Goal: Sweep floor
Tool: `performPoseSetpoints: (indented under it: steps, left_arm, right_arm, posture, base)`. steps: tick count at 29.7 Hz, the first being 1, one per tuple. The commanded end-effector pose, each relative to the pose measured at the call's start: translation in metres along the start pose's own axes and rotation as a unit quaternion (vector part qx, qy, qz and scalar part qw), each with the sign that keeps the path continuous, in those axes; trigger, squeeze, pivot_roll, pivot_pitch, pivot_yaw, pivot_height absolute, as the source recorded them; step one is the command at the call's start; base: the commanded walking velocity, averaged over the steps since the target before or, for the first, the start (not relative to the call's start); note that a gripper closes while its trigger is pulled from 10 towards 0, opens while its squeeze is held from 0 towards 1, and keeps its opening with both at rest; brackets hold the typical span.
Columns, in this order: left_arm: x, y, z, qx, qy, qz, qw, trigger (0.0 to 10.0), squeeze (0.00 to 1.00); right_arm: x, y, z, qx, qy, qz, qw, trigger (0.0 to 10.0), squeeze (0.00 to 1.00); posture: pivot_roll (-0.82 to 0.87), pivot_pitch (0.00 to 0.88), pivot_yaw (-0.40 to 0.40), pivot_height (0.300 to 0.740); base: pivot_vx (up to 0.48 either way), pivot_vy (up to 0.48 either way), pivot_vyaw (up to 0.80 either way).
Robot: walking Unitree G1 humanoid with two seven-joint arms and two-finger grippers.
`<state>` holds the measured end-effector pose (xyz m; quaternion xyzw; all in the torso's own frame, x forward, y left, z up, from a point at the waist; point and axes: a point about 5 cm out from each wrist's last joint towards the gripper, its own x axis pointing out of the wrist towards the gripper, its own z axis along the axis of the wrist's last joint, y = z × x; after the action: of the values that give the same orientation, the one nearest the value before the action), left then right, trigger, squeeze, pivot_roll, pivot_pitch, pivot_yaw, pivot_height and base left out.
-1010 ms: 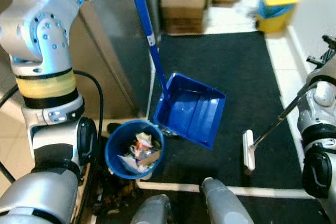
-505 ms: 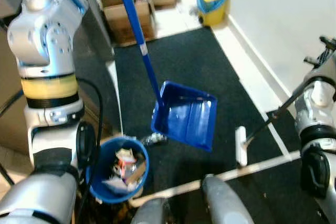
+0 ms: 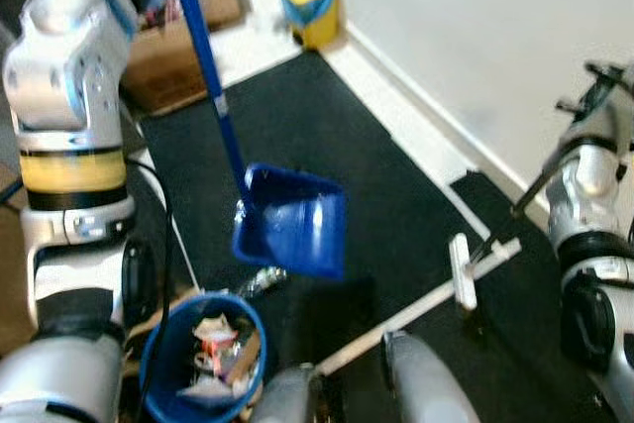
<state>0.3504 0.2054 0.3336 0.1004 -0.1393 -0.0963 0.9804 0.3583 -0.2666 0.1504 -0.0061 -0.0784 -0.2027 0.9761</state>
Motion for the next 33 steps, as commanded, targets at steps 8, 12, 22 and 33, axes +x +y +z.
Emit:
performPoseSetpoints:
  steps: [8, 12, 22, 33]
  left_arm:
    - [-0.008, 0.022, 0.0, -0.012, 0.003, 0.094, 0.996, 10.0, 0.0]
    - [-0.013, 0.02, -0.003, -0.036, -0.014, 0.109, 0.993, 10.0, 0.0]
    - [-0.025, 0.034, 0.006, -0.077, -0.038, 0.136, 0.987, 10.0, 0.0]
    - [-0.035, 0.035, -0.006, -0.102, -0.045, 0.186, 0.976, 10.0, 0.0]
  right_arm:
    - [0.001, 0.059, 0.039, 0.004, -0.091, 0.157, 0.983, 10.0, 0.0]
    - [-0.001, 0.073, 0.041, -0.003, -0.091, 0.192, 0.977, 10.0, 0.0]
    - [0.006, 0.076, 0.052, -0.033, -0.099, 0.187, 0.977, 10.0, 0.0]
    - [0.009, 0.093, 0.065, -0.036, -0.103, 0.233, 0.966, 10.0, 0.0]
  posture:
    - [0.04, 0.027, 0.102, 0.74]
    - [0.04, 0.021, 0.079, 0.74]
    - [0.05, 0.0, 0.039, 0.74]
    - [0.04, 0.0, -0.06, 0.74]
  base:
    - [0.0, 0.0, 0.0]
    - [0.0, 0.0, 0.0]
    - [0.0, 0.0, 0.0]
    - [0.0, 0.0, 0.0]
